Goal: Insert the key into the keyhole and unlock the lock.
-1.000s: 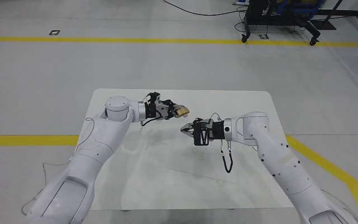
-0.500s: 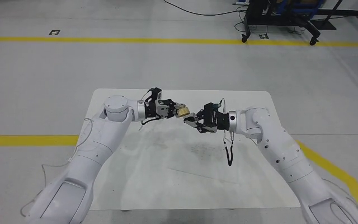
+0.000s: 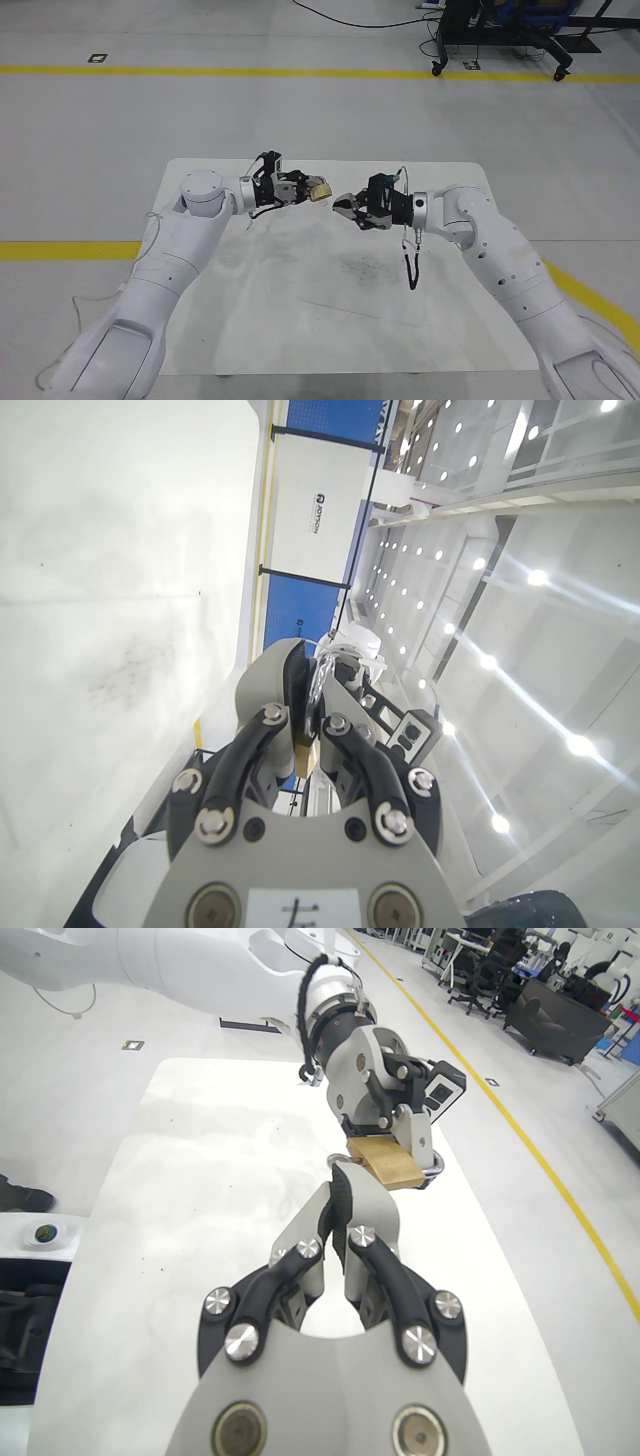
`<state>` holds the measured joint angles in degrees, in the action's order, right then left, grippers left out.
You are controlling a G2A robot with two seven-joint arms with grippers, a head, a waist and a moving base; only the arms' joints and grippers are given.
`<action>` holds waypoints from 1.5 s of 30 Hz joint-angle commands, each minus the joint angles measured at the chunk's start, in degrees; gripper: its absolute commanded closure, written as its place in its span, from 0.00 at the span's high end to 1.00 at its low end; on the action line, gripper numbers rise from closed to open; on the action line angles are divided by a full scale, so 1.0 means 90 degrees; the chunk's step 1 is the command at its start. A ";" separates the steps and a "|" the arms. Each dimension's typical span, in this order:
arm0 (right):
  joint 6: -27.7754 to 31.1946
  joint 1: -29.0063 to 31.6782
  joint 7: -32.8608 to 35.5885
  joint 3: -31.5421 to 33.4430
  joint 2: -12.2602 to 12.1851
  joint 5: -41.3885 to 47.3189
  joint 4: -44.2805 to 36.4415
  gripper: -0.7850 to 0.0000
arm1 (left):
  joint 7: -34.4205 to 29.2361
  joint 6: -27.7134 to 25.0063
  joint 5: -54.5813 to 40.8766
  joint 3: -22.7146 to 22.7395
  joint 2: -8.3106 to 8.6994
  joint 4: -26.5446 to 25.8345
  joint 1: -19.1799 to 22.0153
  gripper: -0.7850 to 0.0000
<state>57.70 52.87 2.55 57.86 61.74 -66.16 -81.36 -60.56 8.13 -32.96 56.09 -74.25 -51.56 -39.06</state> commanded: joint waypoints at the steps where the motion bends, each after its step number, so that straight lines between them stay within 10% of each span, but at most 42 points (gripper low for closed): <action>1: 0.0001 0.0004 0.0000 0.0006 -0.0003 0.0022 0.0007 1.00 | 0.0110 -0.0008 -0.0113 0.0087 0.0007 -0.0003 -0.0041 0.00; 11: 0.0001 0.0004 0.0000 0.0006 -0.0003 0.0022 0.0007 1.00 | 0.0064 0.0272 -0.0473 0.0216 0.0010 0.0035 -0.0119 0.00; 18: -0.0118 0.0232 -0.0759 0.0086 0.0013 0.0186 -0.0177 1.00 | 0.1669 -0.0833 -0.0953 0.0744 0.0041 -0.1176 -0.1096 0.00; 22: -0.0675 0.0554 -0.2242 0.0152 0.0053 -0.0369 -0.0236 0.53 | 0.2489 -0.1058 -0.0479 0.0699 0.0048 -0.1863 -0.1516 0.00; 25: -0.1036 0.0673 -0.3294 0.0136 0.0073 -0.1042 -0.0066 0.46 | 0.2936 -0.0940 -0.0286 0.0496 0.0003 -0.2066 -0.1718 0.00; 35: -0.2467 0.0473 -0.4584 -0.0335 0.0205 -0.2755 0.0786 0.42 | 0.3149 -0.0492 0.0055 0.0256 -0.0104 -0.1579 -0.1303 0.00; 45: -0.3734 0.0405 -0.4255 -0.0696 0.0316 -0.3874 0.0797 0.40 | 0.2955 -0.0334 0.0143 0.0144 -0.0178 -0.1272 -0.1101 0.00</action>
<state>25.19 56.58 -36.25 51.81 64.48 -100.40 -74.06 -33.80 5.02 -31.83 57.53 -75.80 -63.13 -49.11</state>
